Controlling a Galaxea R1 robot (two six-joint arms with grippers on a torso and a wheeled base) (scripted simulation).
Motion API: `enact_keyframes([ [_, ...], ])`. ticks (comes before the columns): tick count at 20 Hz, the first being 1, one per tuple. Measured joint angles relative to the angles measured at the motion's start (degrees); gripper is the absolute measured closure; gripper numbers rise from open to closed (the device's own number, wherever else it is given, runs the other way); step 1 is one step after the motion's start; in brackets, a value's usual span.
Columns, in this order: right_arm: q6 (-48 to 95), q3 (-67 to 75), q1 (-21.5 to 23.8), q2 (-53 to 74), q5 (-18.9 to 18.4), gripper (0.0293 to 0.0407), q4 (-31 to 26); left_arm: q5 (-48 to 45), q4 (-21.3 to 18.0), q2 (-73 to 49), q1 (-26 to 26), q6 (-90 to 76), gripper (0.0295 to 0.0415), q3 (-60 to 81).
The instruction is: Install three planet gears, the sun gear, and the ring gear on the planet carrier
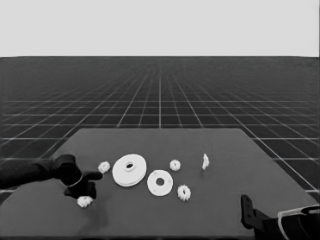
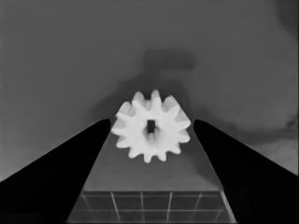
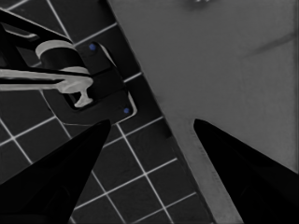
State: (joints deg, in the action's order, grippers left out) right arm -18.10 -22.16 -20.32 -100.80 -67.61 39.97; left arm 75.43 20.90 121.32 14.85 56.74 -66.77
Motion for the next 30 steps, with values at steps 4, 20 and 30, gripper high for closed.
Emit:
enact_keyframes([
  [4, 0.0, 0.0, 0.0, 0.0, 0.0, 0.0315, 0.0, -0.3, 0.3, 0.2, 0.4, -0.1, 0.0326, -0.5],
  [20, 0.0, 0.0, 0.0, 0.0, 0.0, 0.0315, 0.0, 7.6, -10.1, -3.9, -12.5, 1.3, 0.0398, 7.3],
  [30, 0.0, 0.0, 0.0, 0.0, 0.0, 0.0315, 0.0, 14.6, -9.9, 44.6, -14.2, 33.0, 0.0398, -9.1],
])
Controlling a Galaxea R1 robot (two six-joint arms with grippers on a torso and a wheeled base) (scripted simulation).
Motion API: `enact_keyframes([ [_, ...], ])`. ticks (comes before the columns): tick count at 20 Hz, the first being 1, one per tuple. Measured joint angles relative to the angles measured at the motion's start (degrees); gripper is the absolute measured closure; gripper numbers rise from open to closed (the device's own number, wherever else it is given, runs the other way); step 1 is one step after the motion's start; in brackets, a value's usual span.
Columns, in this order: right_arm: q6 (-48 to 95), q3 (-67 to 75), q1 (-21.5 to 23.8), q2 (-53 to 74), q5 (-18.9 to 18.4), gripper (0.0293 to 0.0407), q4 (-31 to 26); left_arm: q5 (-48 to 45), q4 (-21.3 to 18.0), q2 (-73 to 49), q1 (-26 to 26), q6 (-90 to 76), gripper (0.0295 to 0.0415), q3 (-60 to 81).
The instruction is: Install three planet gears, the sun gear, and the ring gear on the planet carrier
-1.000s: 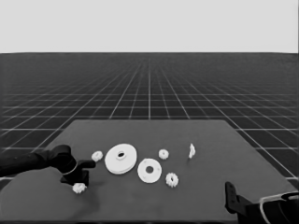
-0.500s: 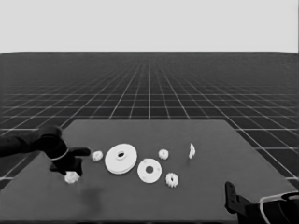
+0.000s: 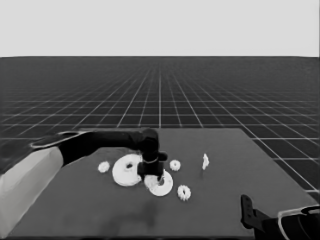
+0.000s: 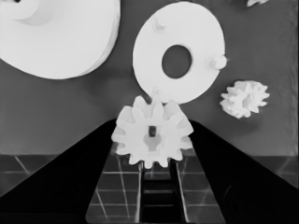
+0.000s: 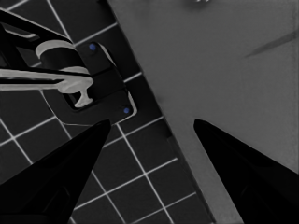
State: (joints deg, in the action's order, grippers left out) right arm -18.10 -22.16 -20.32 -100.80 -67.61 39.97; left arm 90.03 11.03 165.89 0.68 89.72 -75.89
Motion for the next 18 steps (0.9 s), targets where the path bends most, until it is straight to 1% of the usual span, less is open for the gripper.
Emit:
enact_keyframes([
  [4, 0.0, 0.0, 0.0, 0.0, 0.0, 0.0315, 0.0, -0.2, -0.1, 2.2, 0.0, -1.2, 0.0398, -3.3],
  [5, 0.0, 0.0, 0.0, 0.0, 0.0, 0.0315, 0.0, -0.6, 4.0, 2.6, 3.9, -2.5, 0.0398, -5.1],
  [6, 0.0, 0.0, 0.0, 0.0, 0.0, 0.0315, 0.0, -1.0, 6.4, 2.9, 6.6, -3.6, 0.0398, -6.6],
  [8, 0.0, 0.0, 0.0, 0.0, 0.0, 0.0315, 0.0, -1.7, 8.5, 3.3, 8.8, -4.8, 0.0398, -8.4],
  [14, 0.0, 0.0, 0.0, 0.0, 0.0, 0.0315, 0.0, -2.1, 9.6, 3.5, 9.8, -5.4, 0.0398, -9.3],
  [15, 0.0, 0.0, 0.0, 0.0, 0.0, 0.0315, 0.0, -2.1, 9.6, 3.5, 9.8, -5.4, 0.0366, -9.3],
  [16, 0.0, 0.0, 0.0, 0.0, 0.0, 0.0315, 0.0, -2.1, 9.6, 3.5, 9.8, -5.4, 0.0339, -9.4],
  [17, 0.0, 0.0, 0.0, 0.0, 0.0, 0.0315, 0.0, -2.1, 9.6, 3.5, 9.8, -5.4, 0.0330, -9.4],
  [18, 0.0, 0.0, 0.0, 0.0, 0.0, 0.0315, 0.0, -2.1, 9.6, 3.5, 9.8, -5.4, 0.0327, -9.4],
])
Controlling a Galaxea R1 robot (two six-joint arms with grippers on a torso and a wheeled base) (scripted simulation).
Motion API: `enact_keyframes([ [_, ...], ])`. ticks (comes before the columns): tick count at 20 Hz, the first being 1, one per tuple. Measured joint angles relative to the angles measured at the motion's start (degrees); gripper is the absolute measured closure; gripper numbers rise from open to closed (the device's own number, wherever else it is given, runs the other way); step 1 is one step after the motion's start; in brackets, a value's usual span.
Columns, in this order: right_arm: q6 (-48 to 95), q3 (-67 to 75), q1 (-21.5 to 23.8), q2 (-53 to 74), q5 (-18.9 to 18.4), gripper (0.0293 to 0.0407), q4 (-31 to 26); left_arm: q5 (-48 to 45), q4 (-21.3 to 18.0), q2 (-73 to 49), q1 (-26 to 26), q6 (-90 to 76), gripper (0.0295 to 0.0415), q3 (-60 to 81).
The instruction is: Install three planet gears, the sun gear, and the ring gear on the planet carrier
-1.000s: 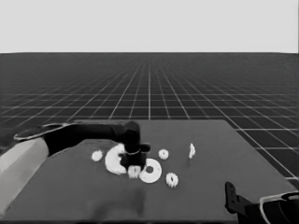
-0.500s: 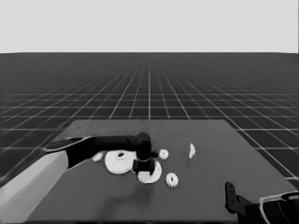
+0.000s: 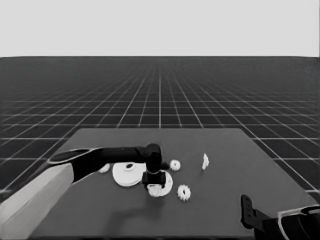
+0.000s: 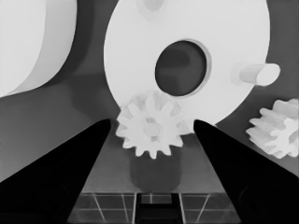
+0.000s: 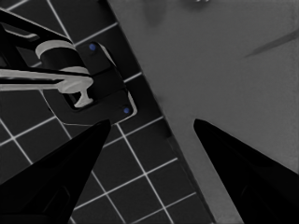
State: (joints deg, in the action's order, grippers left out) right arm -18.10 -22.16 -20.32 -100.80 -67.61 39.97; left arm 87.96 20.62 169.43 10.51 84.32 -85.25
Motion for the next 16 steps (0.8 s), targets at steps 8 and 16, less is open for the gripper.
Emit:
enact_keyframes([
  [8, 0.0, 0.0, 0.0, 0.0, 0.0, 0.0315, 0.0, 1.6, -6.0, -0.9, -6.1, 3.1, 0.0326, 4.4],
  [16, 0.0, 0.0, 0.0, 0.0, 0.0, 0.0315, 0.0, 1.8, -9.7, -1.1, -9.7, 4.1, 0.0326, 5.6],
])
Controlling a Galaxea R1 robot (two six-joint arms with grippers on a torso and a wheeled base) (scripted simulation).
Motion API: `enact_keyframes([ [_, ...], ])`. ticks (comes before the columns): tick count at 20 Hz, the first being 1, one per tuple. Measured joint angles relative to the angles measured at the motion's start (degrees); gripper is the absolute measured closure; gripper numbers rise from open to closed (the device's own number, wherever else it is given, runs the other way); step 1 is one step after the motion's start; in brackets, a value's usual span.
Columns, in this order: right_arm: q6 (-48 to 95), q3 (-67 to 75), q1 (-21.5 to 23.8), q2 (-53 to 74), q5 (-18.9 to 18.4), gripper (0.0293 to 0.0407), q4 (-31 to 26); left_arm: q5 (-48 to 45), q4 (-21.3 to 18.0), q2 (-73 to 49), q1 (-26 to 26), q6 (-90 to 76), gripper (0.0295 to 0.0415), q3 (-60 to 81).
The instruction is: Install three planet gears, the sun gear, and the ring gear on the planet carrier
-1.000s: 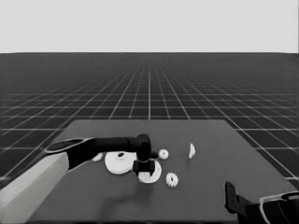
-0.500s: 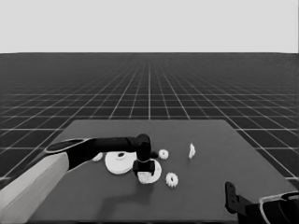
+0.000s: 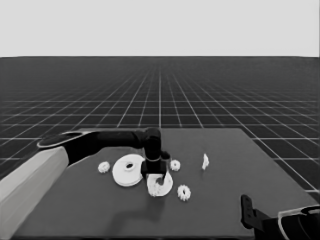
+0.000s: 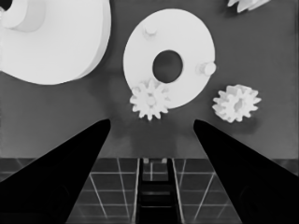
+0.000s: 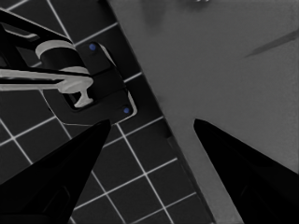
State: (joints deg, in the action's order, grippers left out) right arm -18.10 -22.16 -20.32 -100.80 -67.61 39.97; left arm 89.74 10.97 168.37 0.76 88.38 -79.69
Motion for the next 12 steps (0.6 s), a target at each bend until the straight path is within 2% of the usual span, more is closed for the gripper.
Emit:
enact_keyframes([
  [1, 0.0, 0.0, 0.0, 0.0, 0.0, 0.0315, 0.0, -2.9, -1.6, -10.1, -1.4, -13.9, 0.0325, 4.2],
  [2, 0.0, 0.0, 0.0, 0.0, 0.0, 0.0315, 0.0, -4.7, -3.1, -23.2, -2.2, -25.8, 0.0325, 1.2],
  [3, 0.0, 0.0, 0.0, 0.0, 0.0, 0.0315, 0.0, -5.6, -4.2, -27.7, -2.5, -35.5, 0.0326, -6.5],
  [6, 0.0, 0.0, 0.0, 0.0, 0.0, 0.0315, 0.0, -6.5, -5.8, -27.5, -2.7, -48.2, 0.0326, -21.0],
  [10, 0.0, 0.0, 0.0, 0.0, 0.0, 0.0315, 0.0, -6.7, -6.2, -26.4, -2.6, -51.5, 0.0326, -25.3],
  [12, 0.0, 0.0, 0.0, 0.0, 0.0, 0.0315, 0.0, -12.3, -2.6, -23.9, 4.0, -53.8, 0.0326, -30.6],
])
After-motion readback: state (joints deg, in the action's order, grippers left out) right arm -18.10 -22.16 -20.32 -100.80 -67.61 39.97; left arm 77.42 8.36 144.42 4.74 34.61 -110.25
